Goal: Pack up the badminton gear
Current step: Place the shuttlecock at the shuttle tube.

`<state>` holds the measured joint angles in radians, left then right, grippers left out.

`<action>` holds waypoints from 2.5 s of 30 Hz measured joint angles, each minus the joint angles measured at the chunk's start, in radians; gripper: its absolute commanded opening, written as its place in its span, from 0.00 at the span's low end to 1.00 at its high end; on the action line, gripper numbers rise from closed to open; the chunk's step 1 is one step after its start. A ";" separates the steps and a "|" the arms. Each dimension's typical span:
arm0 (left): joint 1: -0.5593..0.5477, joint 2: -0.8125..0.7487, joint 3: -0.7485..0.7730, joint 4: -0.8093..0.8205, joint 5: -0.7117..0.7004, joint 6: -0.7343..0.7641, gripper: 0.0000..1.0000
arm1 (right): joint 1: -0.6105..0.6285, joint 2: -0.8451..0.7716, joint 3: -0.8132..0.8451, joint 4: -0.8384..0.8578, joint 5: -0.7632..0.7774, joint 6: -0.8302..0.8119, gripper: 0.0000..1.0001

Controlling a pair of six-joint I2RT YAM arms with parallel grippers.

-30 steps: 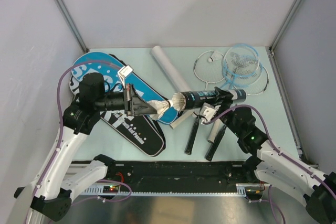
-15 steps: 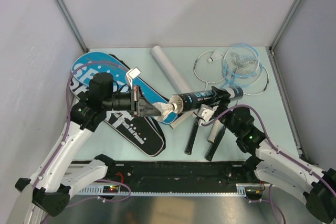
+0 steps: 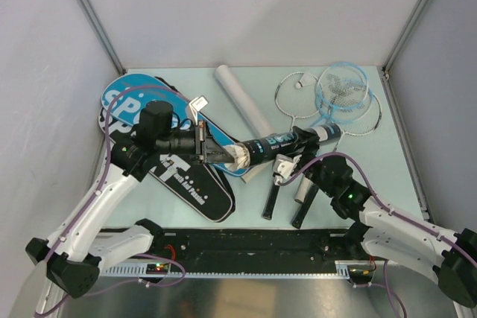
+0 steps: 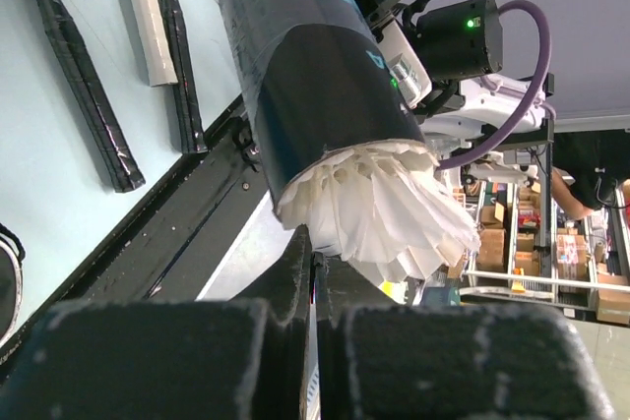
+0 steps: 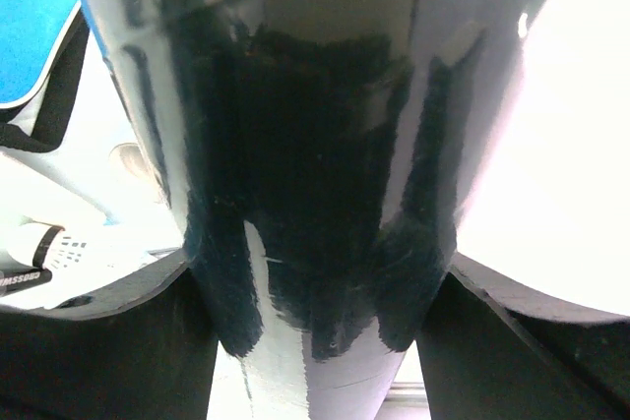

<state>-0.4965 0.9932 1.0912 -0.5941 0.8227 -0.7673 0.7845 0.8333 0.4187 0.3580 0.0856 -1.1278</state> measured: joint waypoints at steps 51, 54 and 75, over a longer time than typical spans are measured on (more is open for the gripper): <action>-0.293 -0.071 0.248 -0.179 -0.509 0.491 0.49 | 0.007 0.057 -0.013 0.036 0.067 0.166 0.26; -0.336 -0.058 0.248 -0.179 -0.537 0.490 0.48 | 0.007 0.057 -0.013 0.035 0.073 0.167 0.26; -0.422 0.037 0.267 -0.148 -0.672 0.499 0.02 | 0.026 0.056 -0.013 0.010 0.094 0.167 0.26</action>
<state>-0.9184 1.0298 1.3586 -0.7425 0.1509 -0.2687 0.8108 0.8890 0.4053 0.3676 0.1799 -0.9607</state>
